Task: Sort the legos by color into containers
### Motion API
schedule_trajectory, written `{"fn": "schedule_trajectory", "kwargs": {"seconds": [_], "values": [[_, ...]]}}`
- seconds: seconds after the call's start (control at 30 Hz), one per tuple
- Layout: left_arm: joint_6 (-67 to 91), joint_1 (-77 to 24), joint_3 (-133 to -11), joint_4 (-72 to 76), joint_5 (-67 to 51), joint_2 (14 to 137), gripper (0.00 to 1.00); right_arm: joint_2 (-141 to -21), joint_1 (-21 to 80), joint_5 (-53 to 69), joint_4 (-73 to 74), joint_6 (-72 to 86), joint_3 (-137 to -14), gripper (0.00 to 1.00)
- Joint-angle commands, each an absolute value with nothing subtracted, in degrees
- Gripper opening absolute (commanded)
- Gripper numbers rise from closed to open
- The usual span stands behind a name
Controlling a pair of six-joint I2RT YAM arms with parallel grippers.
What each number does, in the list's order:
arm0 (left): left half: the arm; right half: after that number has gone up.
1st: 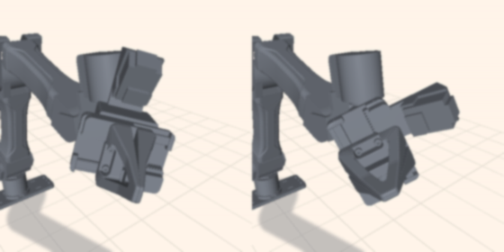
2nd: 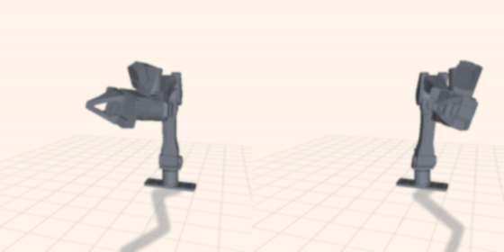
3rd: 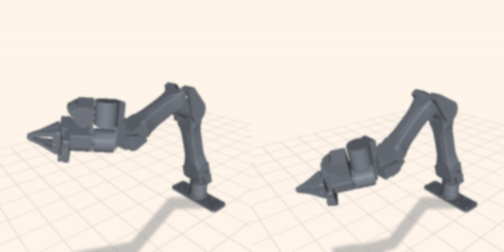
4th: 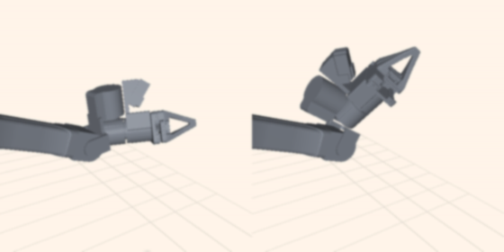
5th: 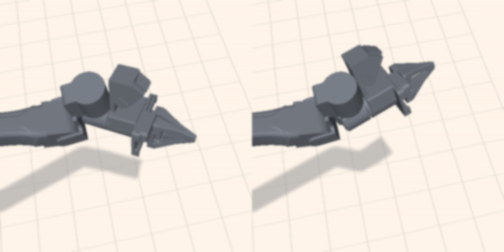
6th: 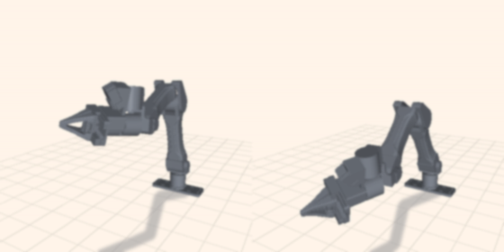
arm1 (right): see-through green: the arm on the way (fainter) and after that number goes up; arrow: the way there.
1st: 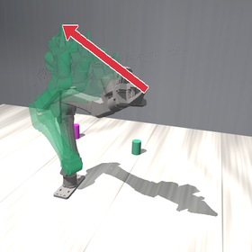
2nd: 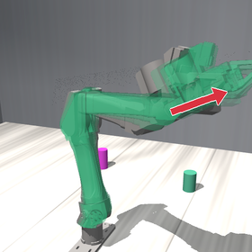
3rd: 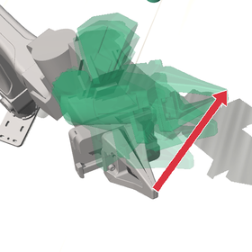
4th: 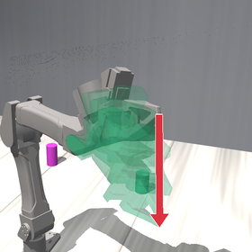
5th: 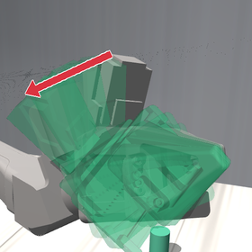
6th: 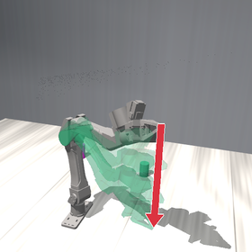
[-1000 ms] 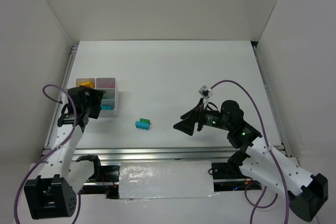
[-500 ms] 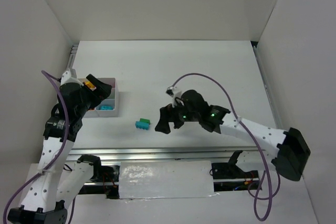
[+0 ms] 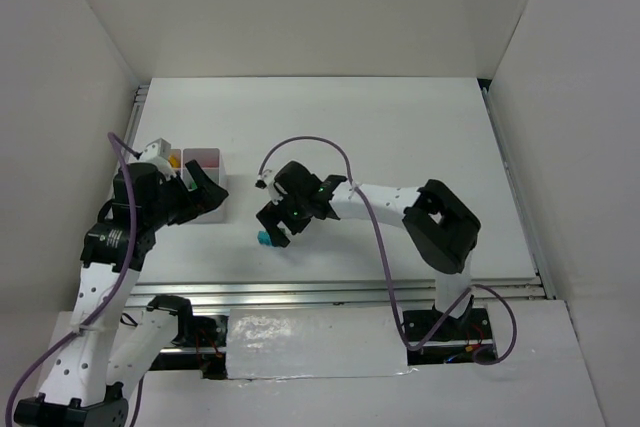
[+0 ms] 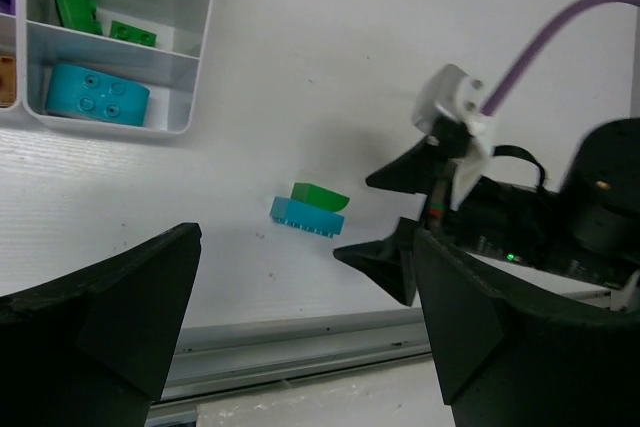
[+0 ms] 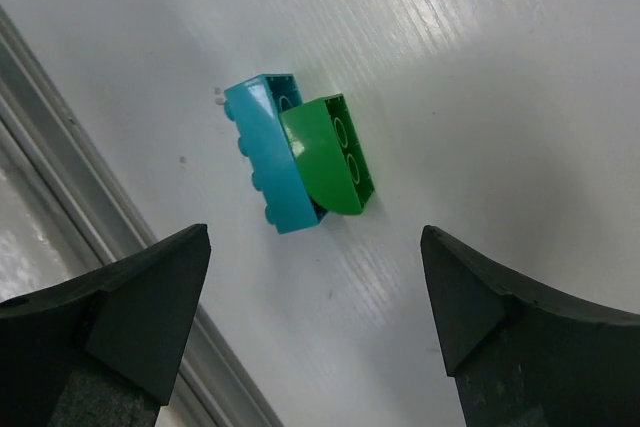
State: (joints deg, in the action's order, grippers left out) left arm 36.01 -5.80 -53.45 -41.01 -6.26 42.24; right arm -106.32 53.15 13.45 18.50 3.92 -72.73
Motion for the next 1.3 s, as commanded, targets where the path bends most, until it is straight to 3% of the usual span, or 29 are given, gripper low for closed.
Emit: {"fn": "schedule_trajectory", "kwargs": {"seconds": [0.0,0.2,0.5,0.73,0.87,1.07,1.27], "values": [[34.71,-5.45,-54.40,-41.48,-10.72,41.22,0.99,-109.50,54.75,12.49,21.54,0.88,-76.11,0.93],[37.44,-5.36,-54.15,-39.99,-11.60,38.85,0.99,-113.01,55.46,12.48,17.05,0.79,-76.63,0.91],[37.79,-5.36,-52.39,-39.64,-11.07,38.32,1.00,-115.75,56.16,11.43,13.45,3.43,-75.67,0.68],[37.71,-5.27,-52.47,-39.73,-10.72,37.97,0.99,-111.21,56.07,12.57,11.43,8.15,-73.05,0.01],[36.22,-5.27,-51.60,-37.63,-15.62,37.27,1.00,-102.09,56.16,13.97,6.87,14.31,-66.37,0.00],[37.26,-5.36,-47.82,-27.52,-35.40,37.70,0.99,-78.78,58.34,8.72,-3.16,24.96,-51.61,0.00],[52.00,-7.64,-38.24,-5.82,-47.63,36.83,0.94,-66.63,63.45,-0.96,-3.08,25.14,-49.40,0.00]]}}
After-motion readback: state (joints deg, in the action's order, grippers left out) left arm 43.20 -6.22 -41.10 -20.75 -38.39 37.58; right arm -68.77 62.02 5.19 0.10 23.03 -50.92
